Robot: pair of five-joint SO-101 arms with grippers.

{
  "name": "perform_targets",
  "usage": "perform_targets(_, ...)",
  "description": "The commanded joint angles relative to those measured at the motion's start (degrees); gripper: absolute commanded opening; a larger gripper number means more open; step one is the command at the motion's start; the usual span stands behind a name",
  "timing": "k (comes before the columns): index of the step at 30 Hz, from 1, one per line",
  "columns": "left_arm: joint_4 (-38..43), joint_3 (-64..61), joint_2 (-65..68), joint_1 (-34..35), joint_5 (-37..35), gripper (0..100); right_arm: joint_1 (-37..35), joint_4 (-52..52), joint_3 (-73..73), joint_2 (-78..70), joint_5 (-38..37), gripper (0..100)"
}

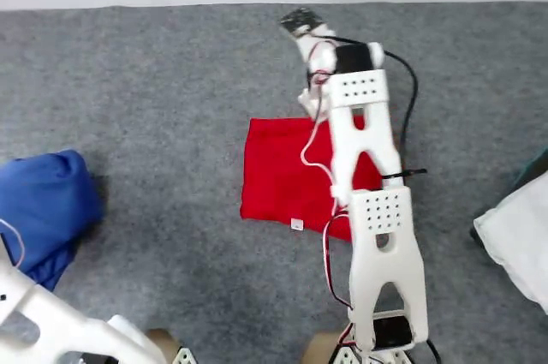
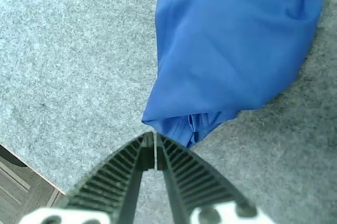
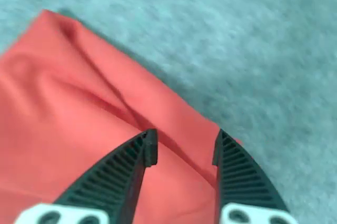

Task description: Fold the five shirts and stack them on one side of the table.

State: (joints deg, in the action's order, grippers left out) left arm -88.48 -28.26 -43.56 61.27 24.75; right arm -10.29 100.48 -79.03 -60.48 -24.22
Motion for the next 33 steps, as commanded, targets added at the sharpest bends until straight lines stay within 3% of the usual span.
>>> perform_targets(1, 1.1, 0.1, -0.7, 0.1, 0.4, 2, 3.3, 2.4, -2.9, 1.7, -0.4, 17.7)
perform_targets(6, 1.1, 0.1, -0.7, 0.0, 0.4, 2, 6.2, 2.6, -2.4, 1.4, -0.3, 17.7)
perform_targets(19, 1.1, -0.5, -1.0, -1.3, 0.4, 2, 8.2, 2.3, 20.0, 15.7, 3.0, 17.7)
perform_targets(33, 1.1, -3.6, -1.1, -6.5, 0.4, 1, 7.5, 2.3, 20.8, 18.5, 4.0, 17.7)
